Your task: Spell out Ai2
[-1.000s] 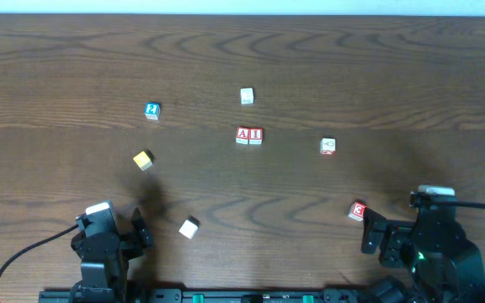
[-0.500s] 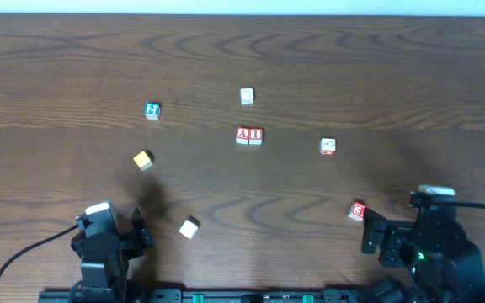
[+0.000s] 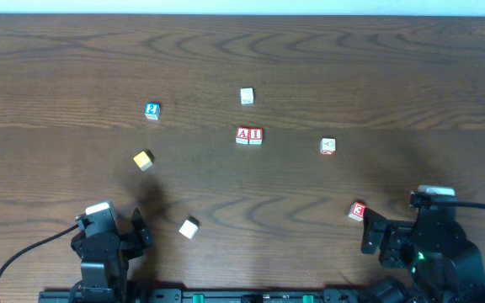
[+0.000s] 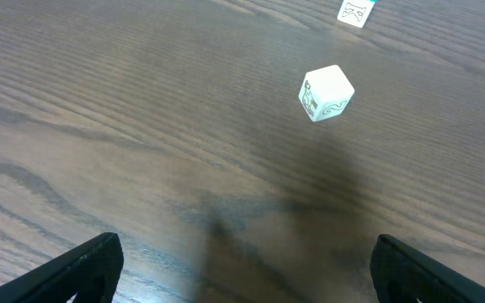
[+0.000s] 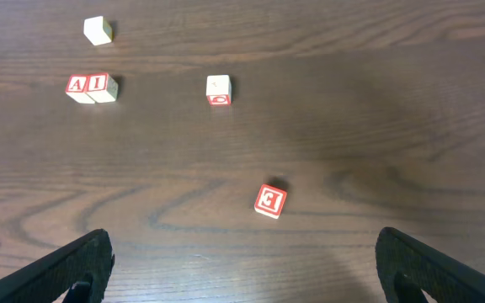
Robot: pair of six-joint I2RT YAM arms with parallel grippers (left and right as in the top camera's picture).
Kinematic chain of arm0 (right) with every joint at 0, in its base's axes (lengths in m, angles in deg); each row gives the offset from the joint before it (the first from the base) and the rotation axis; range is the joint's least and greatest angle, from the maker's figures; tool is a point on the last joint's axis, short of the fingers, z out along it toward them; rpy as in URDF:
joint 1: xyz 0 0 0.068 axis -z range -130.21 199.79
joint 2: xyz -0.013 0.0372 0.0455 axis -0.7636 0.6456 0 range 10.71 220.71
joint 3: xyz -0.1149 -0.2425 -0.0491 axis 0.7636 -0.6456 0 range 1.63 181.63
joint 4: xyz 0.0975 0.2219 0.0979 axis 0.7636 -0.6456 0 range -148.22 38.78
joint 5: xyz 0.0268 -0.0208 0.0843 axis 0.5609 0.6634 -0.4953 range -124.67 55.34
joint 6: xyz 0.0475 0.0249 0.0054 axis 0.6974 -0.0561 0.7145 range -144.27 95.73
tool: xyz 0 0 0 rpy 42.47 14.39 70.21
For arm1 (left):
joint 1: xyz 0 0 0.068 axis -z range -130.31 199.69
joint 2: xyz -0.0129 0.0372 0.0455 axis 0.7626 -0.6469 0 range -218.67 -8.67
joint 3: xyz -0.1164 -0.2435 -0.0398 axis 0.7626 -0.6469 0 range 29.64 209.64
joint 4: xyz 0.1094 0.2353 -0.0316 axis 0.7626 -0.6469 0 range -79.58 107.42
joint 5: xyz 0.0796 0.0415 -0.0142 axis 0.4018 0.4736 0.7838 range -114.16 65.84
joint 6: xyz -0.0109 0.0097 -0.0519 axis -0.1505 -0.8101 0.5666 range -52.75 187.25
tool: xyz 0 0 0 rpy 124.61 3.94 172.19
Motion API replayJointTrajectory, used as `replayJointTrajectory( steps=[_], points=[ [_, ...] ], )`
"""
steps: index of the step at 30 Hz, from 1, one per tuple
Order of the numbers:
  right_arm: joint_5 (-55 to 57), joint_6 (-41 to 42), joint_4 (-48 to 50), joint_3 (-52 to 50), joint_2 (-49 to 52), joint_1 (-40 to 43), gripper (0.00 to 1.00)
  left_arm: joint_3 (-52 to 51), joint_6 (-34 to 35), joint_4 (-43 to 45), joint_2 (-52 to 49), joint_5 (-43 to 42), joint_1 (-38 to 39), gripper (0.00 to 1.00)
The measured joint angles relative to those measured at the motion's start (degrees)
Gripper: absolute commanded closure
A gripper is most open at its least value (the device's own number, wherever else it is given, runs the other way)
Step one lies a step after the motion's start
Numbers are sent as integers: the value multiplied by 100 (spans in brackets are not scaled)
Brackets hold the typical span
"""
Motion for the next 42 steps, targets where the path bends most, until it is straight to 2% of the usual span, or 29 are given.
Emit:
replayJointTrajectory(
  steps=[18, 30, 35, 42],
  points=[
    [0, 0, 0, 0, 0, 0, 1, -2, 13, 96, 0, -2, 0, 5],
    [2, 0, -2, -2, 0, 0, 1, -11, 153, 1318, -76, -225, 0, 5],
    [0, 0, -2, -7, 0, 0, 1, -13, -79, 2347, -898, -417, 0, 5],
    [0, 0, 11, -15, 0, 0, 1, 11, -431, 3934, -3261, -763, 0, 5]
  ],
)
